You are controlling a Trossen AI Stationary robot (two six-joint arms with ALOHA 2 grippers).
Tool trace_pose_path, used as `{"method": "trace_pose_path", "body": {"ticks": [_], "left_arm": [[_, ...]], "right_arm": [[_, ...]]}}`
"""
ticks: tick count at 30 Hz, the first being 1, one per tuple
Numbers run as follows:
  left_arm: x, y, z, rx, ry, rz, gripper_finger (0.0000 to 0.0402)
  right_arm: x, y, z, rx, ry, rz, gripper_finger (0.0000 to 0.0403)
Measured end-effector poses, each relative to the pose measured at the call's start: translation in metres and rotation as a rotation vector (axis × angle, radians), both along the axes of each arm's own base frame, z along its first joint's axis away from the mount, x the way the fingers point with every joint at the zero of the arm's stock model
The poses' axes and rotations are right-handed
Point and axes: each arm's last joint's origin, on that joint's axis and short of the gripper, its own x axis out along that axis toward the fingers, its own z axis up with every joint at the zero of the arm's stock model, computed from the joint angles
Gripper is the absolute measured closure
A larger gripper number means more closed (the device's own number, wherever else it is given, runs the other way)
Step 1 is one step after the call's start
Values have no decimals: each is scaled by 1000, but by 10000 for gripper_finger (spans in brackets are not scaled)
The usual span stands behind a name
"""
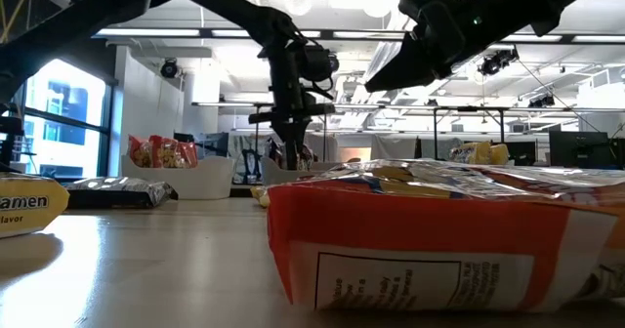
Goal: Sort Maruchan noodles
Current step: Put the black noodle pack into the gray bin
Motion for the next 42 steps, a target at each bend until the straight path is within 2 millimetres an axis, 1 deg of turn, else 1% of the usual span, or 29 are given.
{"method": "trace_pose_path", "body": {"ticks": [3, 6, 15, 21, 25, 38, 42], "left_arm": [[0, 0, -1, -2, 0, 7, 382], [1, 1, -2, 4, 2, -3, 372], [2, 3, -4, 18, 8, -28, 297], [2, 3, -5, 18, 13, -38, 269], [1, 3, -6, 17, 20, -44, 263], [1, 4, -7, 18, 25, -54, 263], [-1, 3, -4, 20, 33, -69, 263]], "right_arm": [[0, 0, -1, 0, 6, 0, 403], [0, 0, -1, -1, 8, 0, 403], [-1, 0, -1, -1, 16, 0, 403], [-1, 0, -2, -2, 21, 0, 403], [-1, 0, -2, -1, 21, 0, 403], [-1, 0, -2, -1, 21, 0, 403], [-1, 0, -2, -1, 21, 0, 403]]}}
